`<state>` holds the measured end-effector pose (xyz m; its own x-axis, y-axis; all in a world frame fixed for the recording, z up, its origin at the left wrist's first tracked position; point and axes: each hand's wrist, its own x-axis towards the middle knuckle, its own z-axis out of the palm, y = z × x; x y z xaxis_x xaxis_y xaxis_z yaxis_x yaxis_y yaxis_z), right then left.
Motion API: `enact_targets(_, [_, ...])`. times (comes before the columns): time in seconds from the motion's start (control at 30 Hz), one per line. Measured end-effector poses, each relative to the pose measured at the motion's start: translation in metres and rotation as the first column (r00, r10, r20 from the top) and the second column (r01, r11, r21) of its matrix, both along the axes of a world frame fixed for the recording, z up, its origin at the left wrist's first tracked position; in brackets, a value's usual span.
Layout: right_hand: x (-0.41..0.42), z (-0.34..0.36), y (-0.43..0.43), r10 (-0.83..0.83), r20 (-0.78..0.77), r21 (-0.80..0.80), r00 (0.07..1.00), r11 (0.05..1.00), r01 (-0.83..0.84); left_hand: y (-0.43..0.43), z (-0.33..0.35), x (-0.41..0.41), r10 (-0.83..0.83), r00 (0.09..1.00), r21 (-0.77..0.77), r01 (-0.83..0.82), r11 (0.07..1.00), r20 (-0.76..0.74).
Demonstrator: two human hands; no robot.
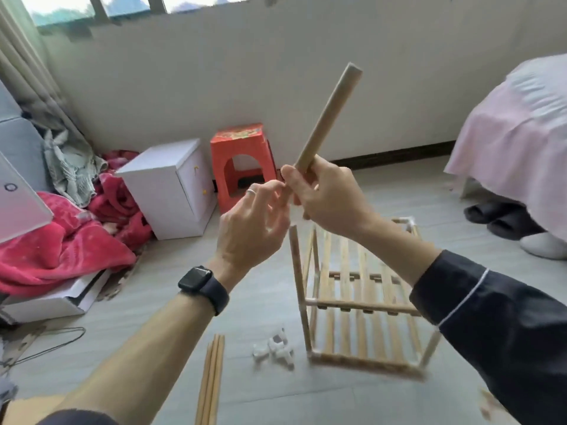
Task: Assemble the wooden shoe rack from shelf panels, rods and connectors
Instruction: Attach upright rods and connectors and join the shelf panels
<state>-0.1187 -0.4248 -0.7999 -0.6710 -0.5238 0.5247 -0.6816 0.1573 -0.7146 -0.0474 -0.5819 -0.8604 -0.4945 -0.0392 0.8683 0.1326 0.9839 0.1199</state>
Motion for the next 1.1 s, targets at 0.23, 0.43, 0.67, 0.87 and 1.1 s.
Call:
enact_targets(0.23, [-0.065,-0.045,0.126,-0.31,-0.027,0.168,0.95,0.936,0.31,0.111,-0.029,-0.071,-0.167,0.887,0.081,0.147,0.986,0.43])
enact_targets(0.43, [-0.09,-0.139,0.227,-0.534,0.012,0.449,0.845,0.758,0.473,0.176,-0.151,-0.094,-0.141,0.486,0.137,0.044,0.99,0.862])
enact_targets(0.67, [-0.095,-0.203,0.267,-0.542,0.233,0.37,0.807,0.817,0.442,0.19,-0.216,-0.106,-0.047,0.429,0.054,-0.004,0.999,0.902])
enact_targets(0.87, [-0.101,-0.228,0.265,-0.53,0.242,0.386,0.812,0.821,0.42,0.176,-0.241,-0.114,0.018,0.361,-0.001,-0.046,0.999,0.932])
enact_targets(1.1, [-0.102,-0.228,0.256,-0.422,-0.003,0.432,0.906,0.817,0.382,0.175,-0.25,-0.117,0.044,0.369,-0.017,-0.076,0.997,0.928])
